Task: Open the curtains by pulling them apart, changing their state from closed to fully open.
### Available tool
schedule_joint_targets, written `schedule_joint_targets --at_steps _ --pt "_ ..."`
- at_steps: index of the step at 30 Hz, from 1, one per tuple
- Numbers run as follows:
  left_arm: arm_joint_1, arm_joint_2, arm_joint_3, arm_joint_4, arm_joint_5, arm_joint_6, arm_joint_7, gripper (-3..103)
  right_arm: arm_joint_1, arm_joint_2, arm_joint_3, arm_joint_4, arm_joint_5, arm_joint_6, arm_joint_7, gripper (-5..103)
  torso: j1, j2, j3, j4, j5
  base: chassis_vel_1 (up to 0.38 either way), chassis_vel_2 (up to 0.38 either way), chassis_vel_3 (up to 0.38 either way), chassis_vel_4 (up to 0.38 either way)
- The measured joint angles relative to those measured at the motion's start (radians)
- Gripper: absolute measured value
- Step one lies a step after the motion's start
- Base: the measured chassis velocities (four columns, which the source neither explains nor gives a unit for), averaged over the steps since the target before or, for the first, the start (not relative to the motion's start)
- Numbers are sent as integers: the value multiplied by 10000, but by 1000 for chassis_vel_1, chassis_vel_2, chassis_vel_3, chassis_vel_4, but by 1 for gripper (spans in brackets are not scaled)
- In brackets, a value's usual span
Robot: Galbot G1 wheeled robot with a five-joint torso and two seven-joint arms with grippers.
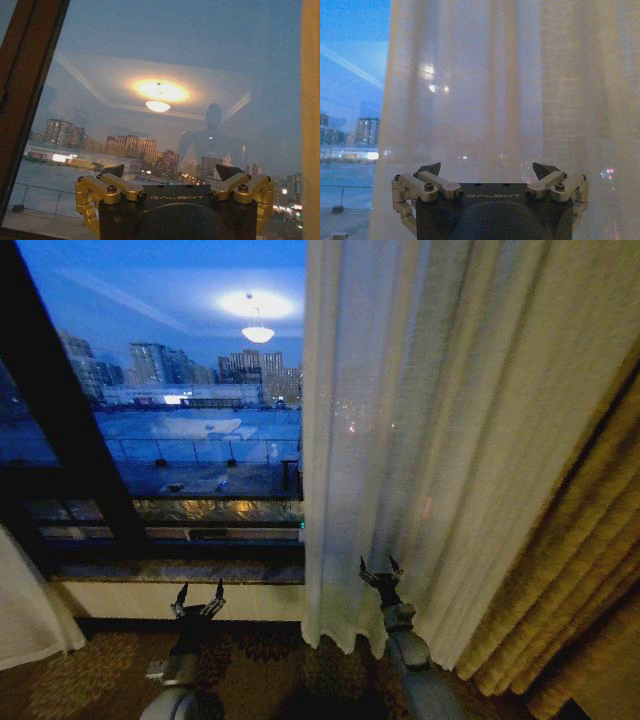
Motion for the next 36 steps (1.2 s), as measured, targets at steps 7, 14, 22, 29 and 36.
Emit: schedule_joint_targets --at_steps 7,14,22,29,36 --pt "0 -4 6 0 0 0 0 100 -51 -57 24 2 163 88 -421 100 1 -2 2 -5 15 21 47 -20 -35" --pt "0 -4 10 0 0 0 2 100 -71 -77 58 -48 250 227 -1026 100 0 -1 1 -5 8 -36 -16 26 20" --pt "1 -3 7 0 0 0 1 100 -10 -45 -152 -33 153 317 -712 100 -2 0 -1 -4 7 -31 66 38 -61" --pt "-1 -3 8 0 0 0 1 100 326 -72 -499 -32 -793 -80 -154 100 5 -6 2 -6 7 -42 34 38 -30" --pt "0 -3 7 0 0 0 2 100 969 -43 -1016 -700 -997 -75 174 100 -3 -2 -1 -3 6 0 0 0 0"
